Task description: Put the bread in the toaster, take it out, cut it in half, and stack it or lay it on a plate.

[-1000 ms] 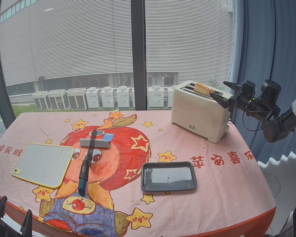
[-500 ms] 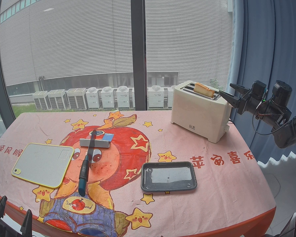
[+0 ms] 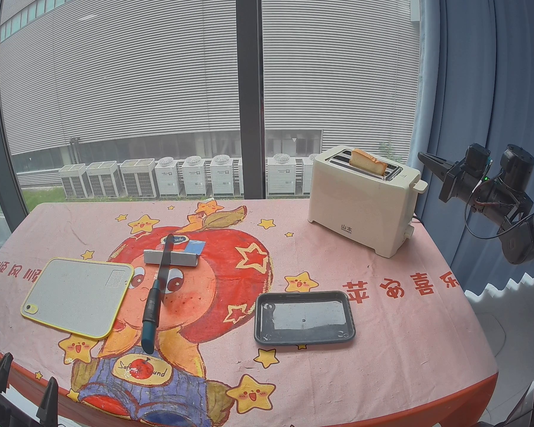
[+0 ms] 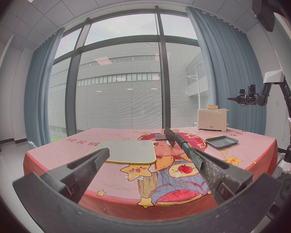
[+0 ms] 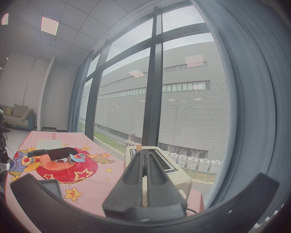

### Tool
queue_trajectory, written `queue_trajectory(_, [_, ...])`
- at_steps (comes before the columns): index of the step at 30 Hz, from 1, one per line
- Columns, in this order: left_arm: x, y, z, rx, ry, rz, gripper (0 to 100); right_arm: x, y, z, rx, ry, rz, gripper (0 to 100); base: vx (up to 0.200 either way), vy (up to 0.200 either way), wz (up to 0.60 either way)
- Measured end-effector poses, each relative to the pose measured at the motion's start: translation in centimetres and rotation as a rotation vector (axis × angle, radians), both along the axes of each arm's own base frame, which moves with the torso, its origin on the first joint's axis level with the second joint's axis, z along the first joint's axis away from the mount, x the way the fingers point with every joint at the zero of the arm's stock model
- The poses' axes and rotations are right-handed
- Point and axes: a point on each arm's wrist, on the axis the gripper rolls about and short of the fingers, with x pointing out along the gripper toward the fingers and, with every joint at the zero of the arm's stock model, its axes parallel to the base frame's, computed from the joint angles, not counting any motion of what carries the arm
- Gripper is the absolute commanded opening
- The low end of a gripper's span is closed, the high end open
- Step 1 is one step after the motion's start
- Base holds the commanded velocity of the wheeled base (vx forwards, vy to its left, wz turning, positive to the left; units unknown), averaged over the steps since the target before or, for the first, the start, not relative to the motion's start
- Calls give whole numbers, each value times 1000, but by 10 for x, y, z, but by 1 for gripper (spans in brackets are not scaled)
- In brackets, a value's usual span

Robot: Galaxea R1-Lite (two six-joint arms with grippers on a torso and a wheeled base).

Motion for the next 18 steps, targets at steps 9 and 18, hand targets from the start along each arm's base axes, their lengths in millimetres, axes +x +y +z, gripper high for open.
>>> queue_trajectory(9, [0,0,0,0,0,-1,100,6,-10,-10,0,21,-29,0,0,0,0])
queue_trajectory(18, [0,0,0,0,0,0,100,12,-13,-26,0,61,-37,0,0,0,0])
